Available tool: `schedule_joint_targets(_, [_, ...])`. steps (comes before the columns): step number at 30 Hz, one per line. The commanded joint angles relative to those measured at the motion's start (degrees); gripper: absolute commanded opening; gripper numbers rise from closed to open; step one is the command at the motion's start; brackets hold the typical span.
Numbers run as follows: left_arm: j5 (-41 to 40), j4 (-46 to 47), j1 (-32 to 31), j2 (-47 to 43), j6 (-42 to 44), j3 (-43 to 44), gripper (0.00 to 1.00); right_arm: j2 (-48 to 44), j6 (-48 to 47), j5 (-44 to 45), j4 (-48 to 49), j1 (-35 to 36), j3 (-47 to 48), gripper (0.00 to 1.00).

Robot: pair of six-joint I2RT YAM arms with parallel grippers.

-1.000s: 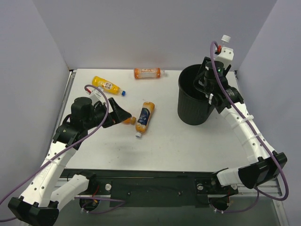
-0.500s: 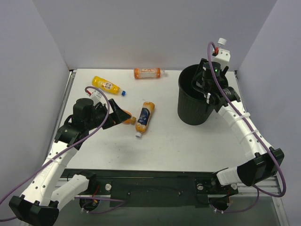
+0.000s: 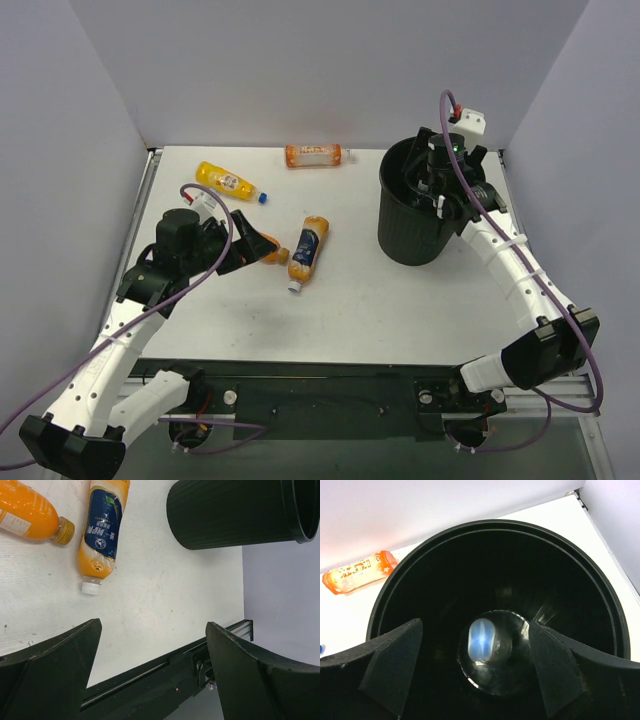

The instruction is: Put the plastic bottles in the bin

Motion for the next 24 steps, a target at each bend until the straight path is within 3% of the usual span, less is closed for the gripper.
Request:
schedule_joint_targets(1, [-3.05, -0.99, 0.39, 1.12, 0.36, 0.61, 0.97, -1.86, 0.19, -0.18, -2.35, -0.37, 3.41, 0.82])
schedule_joint_targets(7, [-8.32, -5.74, 1.43, 6.38, -0.69, 0.09, 0.97, -8.27, -0.16, -2.9, -4.19, 0.07, 0.78, 0.82])
schedule_joint_targets(12, [-9.74, -10.39, 3.73, 18.24, -0.27, 1.49, 0.97, -14.78, -2.88, -2.74, -4.98, 5.6, -2.57, 0.82])
schedule_joint_targets(16, [-23.79, -15.92, -4.25, 24.58, 1.24, 8.51, 0.97, -18.03, -3.42, -4.47, -6.83, 11.93, -5.46, 0.82])
schedule_joint_targets(19, [-28.61, -18.57, -3.75, 27.48, -7.17, 10.28, 0.97, -20.66, 0.0, -5.29, -6.74, 15.35, -10.9, 0.82])
schedule_joint_targets(21, [-27.15, -15.43, -2.43, 27.14, -12.82, 8.36, 0.97, -22.16, 2.28, -3.88, -5.69, 16.59, -14.76, 0.82])
schedule_joint_targets(24, [-27.67, -3.69, -2.6, 25.91, -18.79, 2.84, 0.97, -23.49, 4.4, -2.56, -4.98, 16.51, -17.77, 0.82])
